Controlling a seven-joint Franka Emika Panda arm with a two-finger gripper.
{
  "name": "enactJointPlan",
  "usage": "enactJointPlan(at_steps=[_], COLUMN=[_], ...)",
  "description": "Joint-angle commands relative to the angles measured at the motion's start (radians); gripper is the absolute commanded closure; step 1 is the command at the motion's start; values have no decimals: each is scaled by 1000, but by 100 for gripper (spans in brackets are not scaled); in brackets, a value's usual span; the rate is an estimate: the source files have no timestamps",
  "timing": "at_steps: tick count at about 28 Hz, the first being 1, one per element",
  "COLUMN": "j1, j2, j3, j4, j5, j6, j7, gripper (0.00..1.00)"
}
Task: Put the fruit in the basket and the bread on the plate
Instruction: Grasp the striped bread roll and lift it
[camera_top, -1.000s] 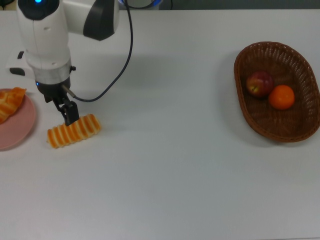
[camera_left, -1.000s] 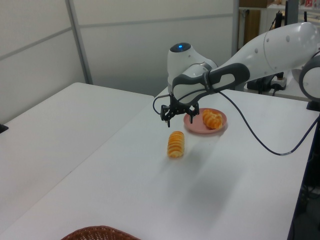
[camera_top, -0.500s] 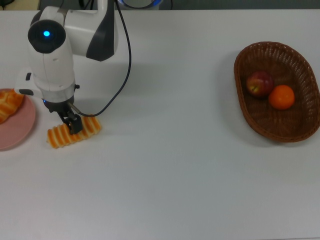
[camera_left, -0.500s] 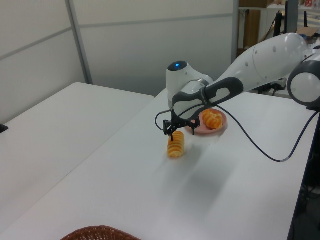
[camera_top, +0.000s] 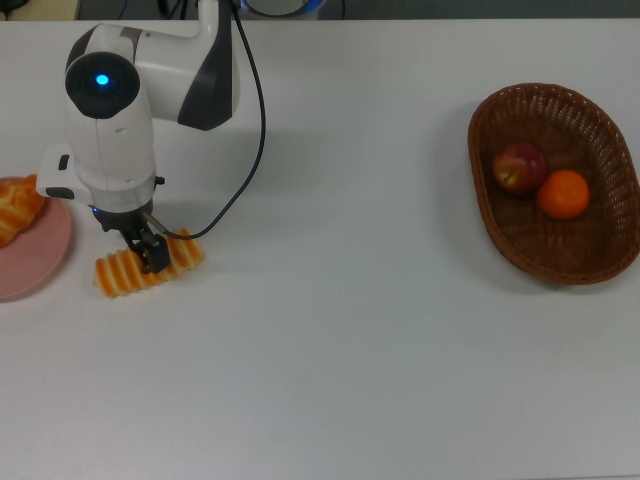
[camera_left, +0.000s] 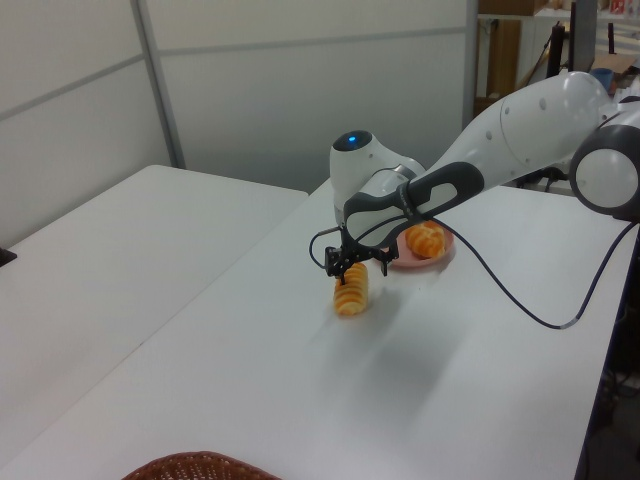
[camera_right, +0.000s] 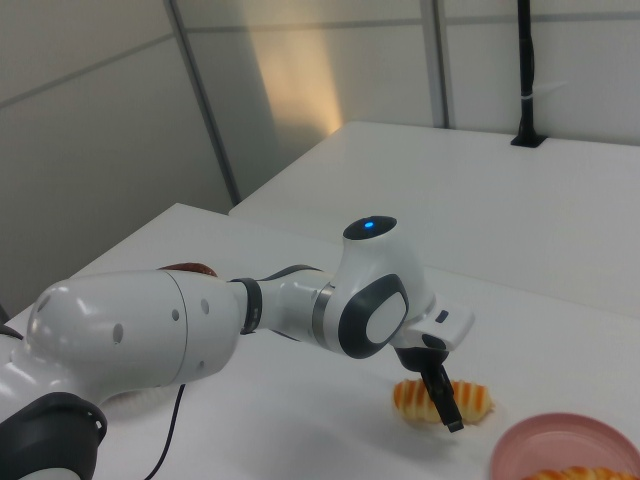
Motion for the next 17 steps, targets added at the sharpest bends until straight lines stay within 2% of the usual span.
enactJointPlan(at_steps=[1,2,4,6,7,11,16,17], j1=[8,11,14,14,14,14,5,1], j2=[18,21,26,29,31,34,35,32], j3=[-3,-3,-3,-3,-3,-3,-3,-3], j4=[-10,-10,-10,-10,-10,-10,-6,14], j5=[-35,-37,-38,-40,-41,-41,-20,-5], j6=[42,44,44,45,45,45,84,85], j7=[19,25,28,28,28,30,36,43], gripper=[40,53,69,92,100,100,100,100])
